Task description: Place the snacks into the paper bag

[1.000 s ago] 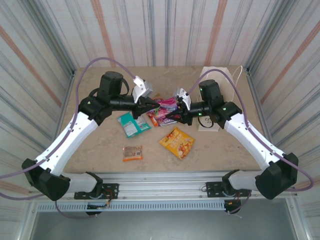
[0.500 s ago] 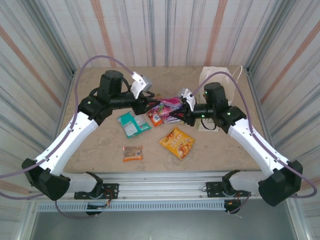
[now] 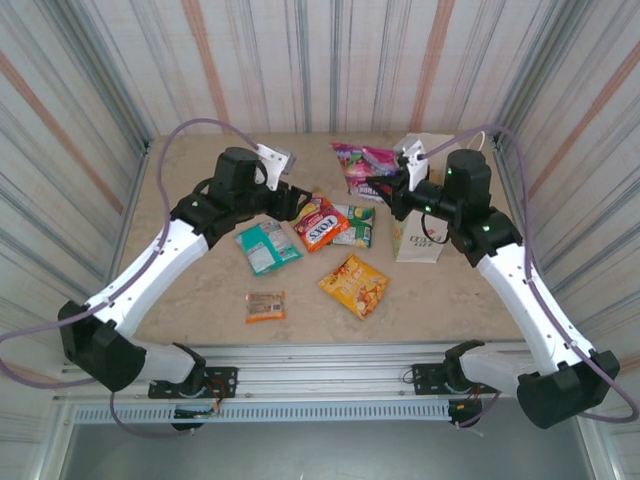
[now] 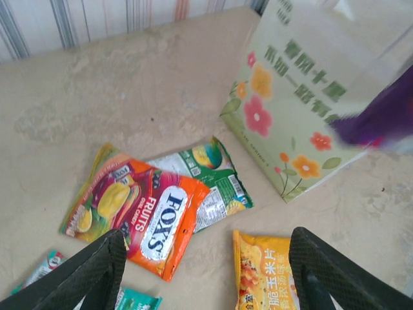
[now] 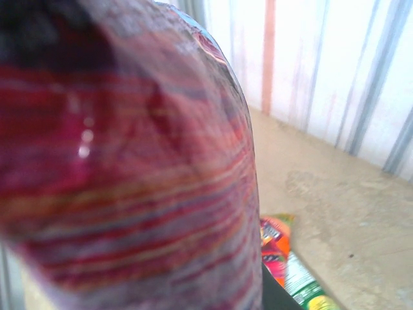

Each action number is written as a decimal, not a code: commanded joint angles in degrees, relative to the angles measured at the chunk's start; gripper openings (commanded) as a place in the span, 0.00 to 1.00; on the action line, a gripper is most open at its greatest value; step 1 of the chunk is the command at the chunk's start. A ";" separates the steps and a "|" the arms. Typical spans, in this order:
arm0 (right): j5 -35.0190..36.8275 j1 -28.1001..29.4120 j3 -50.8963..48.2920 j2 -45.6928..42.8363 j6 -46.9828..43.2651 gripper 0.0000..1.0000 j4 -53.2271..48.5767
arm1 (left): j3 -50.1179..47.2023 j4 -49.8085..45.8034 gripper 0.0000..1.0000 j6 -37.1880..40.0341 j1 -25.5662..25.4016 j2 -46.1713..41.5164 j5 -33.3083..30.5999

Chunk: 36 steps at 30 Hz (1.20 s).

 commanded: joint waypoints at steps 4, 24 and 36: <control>8.07 -3.96 6.92 -1.05 7.17 0.10 4.03 | -1.02 0.98 0.69 -3.90 0.02 3.82 0.12; 26.02 -14.16 6.90 -0.44 16.37 0.08 3.15 | 0.04 1.60 0.67 -4.03 -0.03 6.93 2.12; 23.32 -15.35 5.61 6.06 18.86 0.08 2.67 | 0.12 1.36 0.67 -3.87 -0.06 7.39 1.75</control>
